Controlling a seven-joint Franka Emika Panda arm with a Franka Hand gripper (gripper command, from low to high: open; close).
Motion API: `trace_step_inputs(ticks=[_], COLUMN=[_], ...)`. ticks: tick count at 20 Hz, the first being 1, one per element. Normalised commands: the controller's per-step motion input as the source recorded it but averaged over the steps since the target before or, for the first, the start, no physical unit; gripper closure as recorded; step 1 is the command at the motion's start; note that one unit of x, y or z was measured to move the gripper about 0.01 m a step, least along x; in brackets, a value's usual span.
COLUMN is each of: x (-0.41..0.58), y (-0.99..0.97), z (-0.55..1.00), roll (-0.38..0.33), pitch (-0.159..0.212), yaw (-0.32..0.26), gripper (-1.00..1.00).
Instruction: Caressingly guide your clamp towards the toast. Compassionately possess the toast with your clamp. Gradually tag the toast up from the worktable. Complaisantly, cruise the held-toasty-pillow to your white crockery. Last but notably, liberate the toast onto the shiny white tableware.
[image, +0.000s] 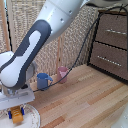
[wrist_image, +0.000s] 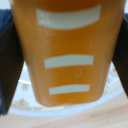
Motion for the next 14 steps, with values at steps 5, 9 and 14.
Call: trace_step_inputs(ticks=[5, 9, 14], x=[0.146, 0.094, 0.084], y=[0.15, -0.04, -0.26], z=[-0.01, 0.44, 0.5], roll=[-0.142, -0.166, -0.152], pitch=[-0.146, -0.187, -0.16], yaw=[0.146, 0.118, 0.133], gripper=[-1.0, -1.0, -1.0])
